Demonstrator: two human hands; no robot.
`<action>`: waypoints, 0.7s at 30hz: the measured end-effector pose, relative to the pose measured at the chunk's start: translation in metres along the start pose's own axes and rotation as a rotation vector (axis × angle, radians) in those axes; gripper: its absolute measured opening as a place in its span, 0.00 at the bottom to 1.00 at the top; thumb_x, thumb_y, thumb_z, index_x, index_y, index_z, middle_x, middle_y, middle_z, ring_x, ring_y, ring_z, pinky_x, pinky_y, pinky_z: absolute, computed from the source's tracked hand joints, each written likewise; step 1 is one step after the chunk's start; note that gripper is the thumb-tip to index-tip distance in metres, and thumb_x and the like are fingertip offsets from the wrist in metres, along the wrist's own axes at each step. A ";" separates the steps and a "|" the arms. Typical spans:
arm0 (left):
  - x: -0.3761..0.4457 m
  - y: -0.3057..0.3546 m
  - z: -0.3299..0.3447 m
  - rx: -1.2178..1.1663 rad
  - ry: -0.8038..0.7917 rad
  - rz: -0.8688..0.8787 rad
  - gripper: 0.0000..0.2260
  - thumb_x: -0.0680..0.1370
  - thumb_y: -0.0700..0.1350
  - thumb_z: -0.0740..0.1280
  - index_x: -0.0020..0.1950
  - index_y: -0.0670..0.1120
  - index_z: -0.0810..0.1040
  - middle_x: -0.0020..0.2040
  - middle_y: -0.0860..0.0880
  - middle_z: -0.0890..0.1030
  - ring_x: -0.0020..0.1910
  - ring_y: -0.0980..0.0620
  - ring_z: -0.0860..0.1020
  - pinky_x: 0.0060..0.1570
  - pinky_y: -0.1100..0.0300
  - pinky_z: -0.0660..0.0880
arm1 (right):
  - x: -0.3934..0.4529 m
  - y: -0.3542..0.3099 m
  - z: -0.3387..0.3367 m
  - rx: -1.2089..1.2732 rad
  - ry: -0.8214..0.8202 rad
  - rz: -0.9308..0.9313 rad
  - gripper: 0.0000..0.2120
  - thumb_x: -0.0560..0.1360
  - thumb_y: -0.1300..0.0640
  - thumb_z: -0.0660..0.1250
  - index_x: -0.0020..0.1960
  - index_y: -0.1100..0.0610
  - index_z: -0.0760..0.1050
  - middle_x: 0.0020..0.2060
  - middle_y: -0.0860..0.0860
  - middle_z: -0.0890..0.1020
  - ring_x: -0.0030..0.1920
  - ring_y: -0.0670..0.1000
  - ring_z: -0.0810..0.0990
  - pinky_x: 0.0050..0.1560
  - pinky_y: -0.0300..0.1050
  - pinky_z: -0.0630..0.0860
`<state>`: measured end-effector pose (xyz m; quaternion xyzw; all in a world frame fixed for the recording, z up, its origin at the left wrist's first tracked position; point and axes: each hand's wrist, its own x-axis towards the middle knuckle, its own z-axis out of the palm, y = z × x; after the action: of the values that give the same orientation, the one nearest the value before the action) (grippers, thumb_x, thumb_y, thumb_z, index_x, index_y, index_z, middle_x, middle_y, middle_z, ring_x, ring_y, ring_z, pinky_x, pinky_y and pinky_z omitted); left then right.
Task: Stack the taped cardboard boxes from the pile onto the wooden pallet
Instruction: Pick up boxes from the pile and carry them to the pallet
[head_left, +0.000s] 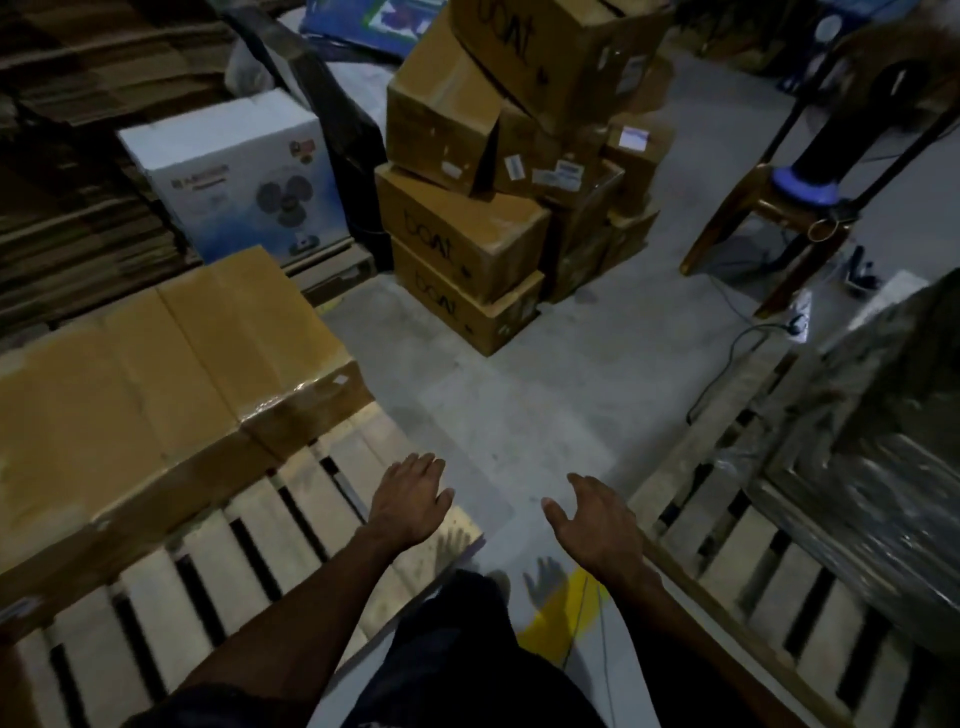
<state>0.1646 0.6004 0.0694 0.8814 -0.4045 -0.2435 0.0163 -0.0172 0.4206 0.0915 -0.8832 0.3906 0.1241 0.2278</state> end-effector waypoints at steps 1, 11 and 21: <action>0.022 0.008 -0.012 0.003 0.002 0.005 0.32 0.78 0.58 0.45 0.77 0.44 0.61 0.77 0.45 0.63 0.76 0.46 0.60 0.73 0.53 0.56 | 0.019 0.004 -0.015 -0.002 0.004 0.008 0.33 0.80 0.37 0.57 0.78 0.55 0.61 0.76 0.55 0.66 0.76 0.55 0.62 0.74 0.50 0.61; 0.209 0.077 -0.099 0.036 0.074 -0.048 0.34 0.75 0.60 0.43 0.75 0.43 0.65 0.75 0.43 0.66 0.74 0.45 0.64 0.71 0.54 0.59 | 0.212 0.045 -0.120 0.028 0.026 -0.022 0.31 0.80 0.37 0.58 0.76 0.55 0.64 0.73 0.54 0.70 0.73 0.55 0.67 0.72 0.50 0.64; 0.386 0.169 -0.179 -0.039 0.119 -0.224 0.32 0.76 0.59 0.47 0.75 0.44 0.65 0.74 0.44 0.68 0.72 0.46 0.67 0.71 0.55 0.61 | 0.421 0.108 -0.245 0.026 -0.061 -0.125 0.31 0.80 0.38 0.58 0.77 0.53 0.62 0.74 0.53 0.68 0.73 0.55 0.66 0.74 0.49 0.60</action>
<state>0.3384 0.1784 0.1044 0.9335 -0.2968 -0.1991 0.0302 0.1917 -0.0316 0.1032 -0.8986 0.3294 0.1313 0.2585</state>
